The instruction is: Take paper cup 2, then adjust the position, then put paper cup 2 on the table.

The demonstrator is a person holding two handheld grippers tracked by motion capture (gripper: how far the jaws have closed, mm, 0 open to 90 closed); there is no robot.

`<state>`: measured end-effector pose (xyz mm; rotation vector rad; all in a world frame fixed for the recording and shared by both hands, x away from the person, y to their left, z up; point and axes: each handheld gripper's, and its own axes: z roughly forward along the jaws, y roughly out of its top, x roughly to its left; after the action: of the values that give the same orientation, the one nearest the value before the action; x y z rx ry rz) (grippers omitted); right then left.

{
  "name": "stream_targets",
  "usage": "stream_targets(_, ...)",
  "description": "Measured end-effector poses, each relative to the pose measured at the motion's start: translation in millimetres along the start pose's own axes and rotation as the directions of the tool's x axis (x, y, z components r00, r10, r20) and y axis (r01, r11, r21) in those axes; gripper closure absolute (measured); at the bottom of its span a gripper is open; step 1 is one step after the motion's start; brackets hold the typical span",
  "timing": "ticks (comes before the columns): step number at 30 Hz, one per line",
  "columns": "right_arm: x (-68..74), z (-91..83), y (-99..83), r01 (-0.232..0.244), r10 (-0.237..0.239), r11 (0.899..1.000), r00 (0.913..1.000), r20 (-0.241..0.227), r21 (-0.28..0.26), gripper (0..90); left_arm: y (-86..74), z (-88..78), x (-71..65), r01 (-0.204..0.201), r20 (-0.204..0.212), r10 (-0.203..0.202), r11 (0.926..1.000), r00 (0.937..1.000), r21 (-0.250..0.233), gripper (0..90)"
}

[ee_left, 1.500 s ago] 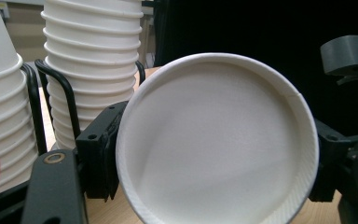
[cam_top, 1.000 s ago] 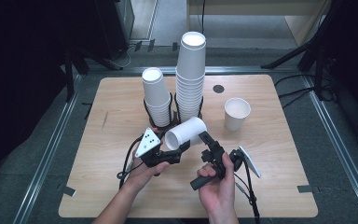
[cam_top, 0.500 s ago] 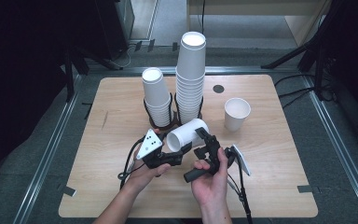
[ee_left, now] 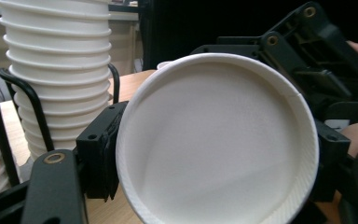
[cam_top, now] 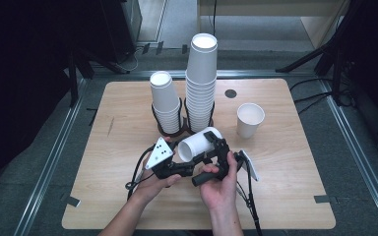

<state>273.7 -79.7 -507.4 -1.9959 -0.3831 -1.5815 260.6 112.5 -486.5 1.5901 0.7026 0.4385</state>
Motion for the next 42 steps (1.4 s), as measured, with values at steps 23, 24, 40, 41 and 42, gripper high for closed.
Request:
stream_targets(23, -2.0, 5.2, 3.2, -0.033, 0.034, 0.999, 0.9982, -0.049, 0.02, 7.8, -0.9, -3.1, 1.8, -0.01, 0.023, 0.011, 0.9999, 0.9997, -0.011, 23.7)
stream_targets(24, -2.3, 5.3, 3.0, -0.028, 0.028, 0.999, 0.9986, -0.044, 0.016, 7.7, -1.1, -3.0, 2.0, -0.01, 0.024, 0.01, 0.9999, 0.9997, -0.011, 23.7)
stream_targets(40, -1.5, 2.2, 1.7, 0.009, -0.009, 1.0, 0.9991, -0.042, 0.005, 12.3, -0.4, -4.8, 4.9, 0.018, 0.045, -0.019, 0.9998, 0.9988, 0.01, 21.0)
stream_targets(41, -1.9, 2.5, 1.0, 0.005, -0.005, 1.0, 0.9989, -0.047, 0.0, 12.7, 0.0, -5.3, 5.3, 0.021, 0.045, -0.021, 0.9997, 0.9988, 0.015, 20.4)
stream_targets(42, -2.3, 2.7, 0.5, 0.008, -0.008, 1.0, 0.9989, -0.046, -0.001, 13.1, 0.4, -5.6, 5.5, 0.022, 0.041, -0.022, 0.9996, 0.9989, 0.015, 19.8)
